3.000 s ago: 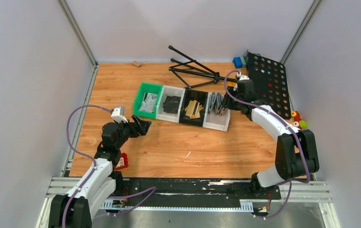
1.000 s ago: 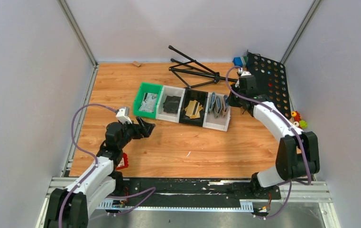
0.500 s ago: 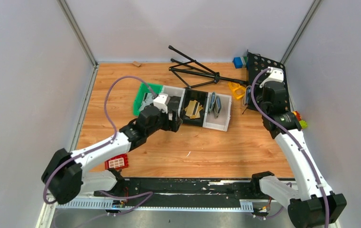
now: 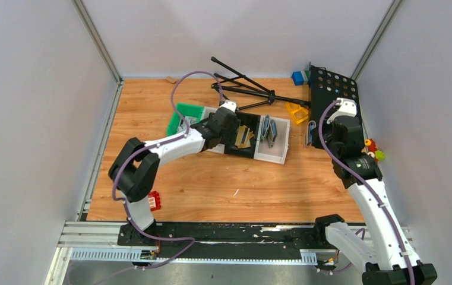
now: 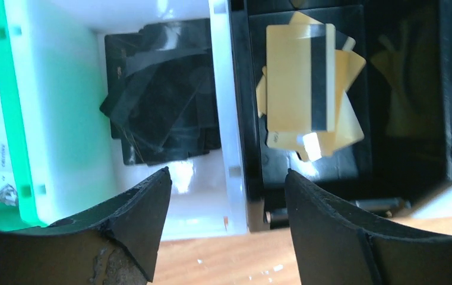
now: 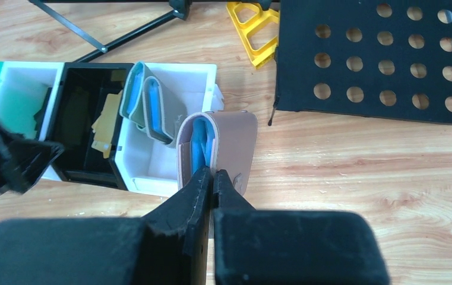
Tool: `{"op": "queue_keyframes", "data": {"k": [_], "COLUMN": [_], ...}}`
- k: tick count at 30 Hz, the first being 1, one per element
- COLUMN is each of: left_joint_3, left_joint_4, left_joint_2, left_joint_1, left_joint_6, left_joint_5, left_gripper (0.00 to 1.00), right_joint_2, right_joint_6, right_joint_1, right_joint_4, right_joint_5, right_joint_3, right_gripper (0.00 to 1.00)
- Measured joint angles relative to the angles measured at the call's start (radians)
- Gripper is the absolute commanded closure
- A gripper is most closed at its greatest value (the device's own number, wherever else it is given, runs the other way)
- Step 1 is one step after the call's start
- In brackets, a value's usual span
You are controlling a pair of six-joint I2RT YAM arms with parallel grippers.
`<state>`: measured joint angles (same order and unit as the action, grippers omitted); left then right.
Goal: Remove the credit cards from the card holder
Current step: Move the storage box to the corner of the board.
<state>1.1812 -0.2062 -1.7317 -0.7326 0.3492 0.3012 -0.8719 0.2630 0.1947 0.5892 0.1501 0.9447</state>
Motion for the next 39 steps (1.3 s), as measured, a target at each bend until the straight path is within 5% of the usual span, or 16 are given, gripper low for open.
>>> {"op": "queue_keyframes", "data": {"k": [11, 18, 26, 39], "left_joint_3": [0.138, -0.078, -0.138, -0.141], "left_joint_4": [-0.102, -0.095, -0.267, -0.311], "left_joint_2": [-0.155, 0.024, 0.135, 0.146], "left_joint_1": [0.037, 0.129, 0.303, 0.421], "left_joint_6": [0.101, 0.203, 0.357, 0.439], "left_joint_5": [0.038, 0.111, 0.281, 0.221], "left_gripper": [0.57, 0.75, 0.74, 0.74], "right_joint_2": [0.043, 0.042, 0.023, -0.028], "right_joint_6": [0.01, 0.033, 0.071, 0.124], "right_joint_1": [0.0, 0.0, 0.0, 0.0], "right_joint_4": [-0.003, -0.018, -0.063, -0.164], "right_joint_5": [-0.05, -0.093, -0.163, -0.357], "right_joint_3": [-0.012, -0.051, -0.077, -0.136], "right_gripper": [1.0, 1.0, 1.0, 1.0]}}
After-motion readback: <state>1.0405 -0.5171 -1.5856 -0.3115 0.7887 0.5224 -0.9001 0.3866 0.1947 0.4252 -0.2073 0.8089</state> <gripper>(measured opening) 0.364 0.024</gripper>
